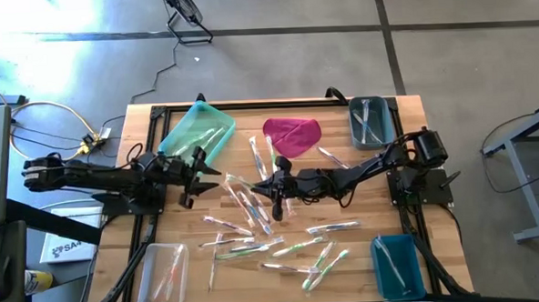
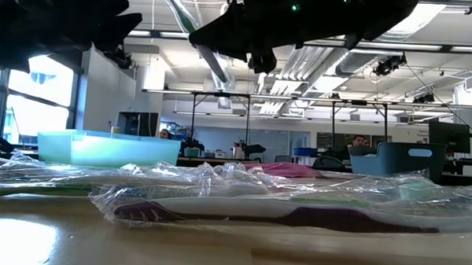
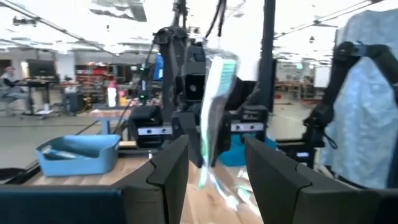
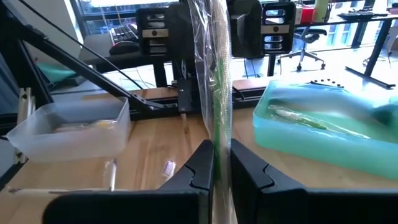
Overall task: Pick & Place Toothbrushes
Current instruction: Put the green toothbrush to the green bin
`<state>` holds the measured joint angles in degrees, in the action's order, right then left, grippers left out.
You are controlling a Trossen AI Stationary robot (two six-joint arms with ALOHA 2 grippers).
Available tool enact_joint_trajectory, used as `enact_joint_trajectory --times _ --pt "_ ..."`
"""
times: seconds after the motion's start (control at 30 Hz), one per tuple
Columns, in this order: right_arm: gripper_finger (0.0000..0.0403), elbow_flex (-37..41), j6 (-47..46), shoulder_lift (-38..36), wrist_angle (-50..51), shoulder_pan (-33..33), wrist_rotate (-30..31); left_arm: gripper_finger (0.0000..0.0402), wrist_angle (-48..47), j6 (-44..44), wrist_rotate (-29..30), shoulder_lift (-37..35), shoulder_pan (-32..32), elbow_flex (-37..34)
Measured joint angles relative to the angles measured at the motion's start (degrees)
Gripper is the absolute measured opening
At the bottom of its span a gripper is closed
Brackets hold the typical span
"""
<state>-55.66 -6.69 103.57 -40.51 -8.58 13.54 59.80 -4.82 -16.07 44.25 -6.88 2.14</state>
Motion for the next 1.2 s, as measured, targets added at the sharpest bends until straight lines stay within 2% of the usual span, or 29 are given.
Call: enact_joint_trajectory --times 0.13,0.23,0.5,0.63,0.8,1.07,1.2 --pt "0.0020 0.0 0.9 0.0 0.0 0.0 0.0 0.0150 -0.7 0.1 4.5 3.5 2.3 2.9" --pt "0.0020 0.0 1.0 0.0 -0.1 0.0 0.0 0.0150 -2.8 1.1 5.3 7.6 3.3 6.1" --pt "0.0020 0.0 1.0 0.0 0.7 0.0 0.0 0.0150 -3.4 1.5 3.7 17.8 3.6 13.2" --pt "0.0020 0.0 1.0 0.0 0.9 0.0 0.0 0.0150 -3.4 1.5 0.4 21.1 3.6 15.5" --pt "0.0020 0.0 1.0 0.0 1.4 0.0 0.0 0.0150 -3.4 1.5 -3.5 23.0 3.6 17.1" --pt "0.0020 0.0 1.0 0.0 2.1 0.0 0.0 0.0150 -3.3 1.5 -3.9 23.1 3.6 17.5" --pt "0.0020 0.0 1.0 0.0 2.2 0.0 1.1 0.0132 -3.4 1.5 -3.7 23.1 3.6 17.5"
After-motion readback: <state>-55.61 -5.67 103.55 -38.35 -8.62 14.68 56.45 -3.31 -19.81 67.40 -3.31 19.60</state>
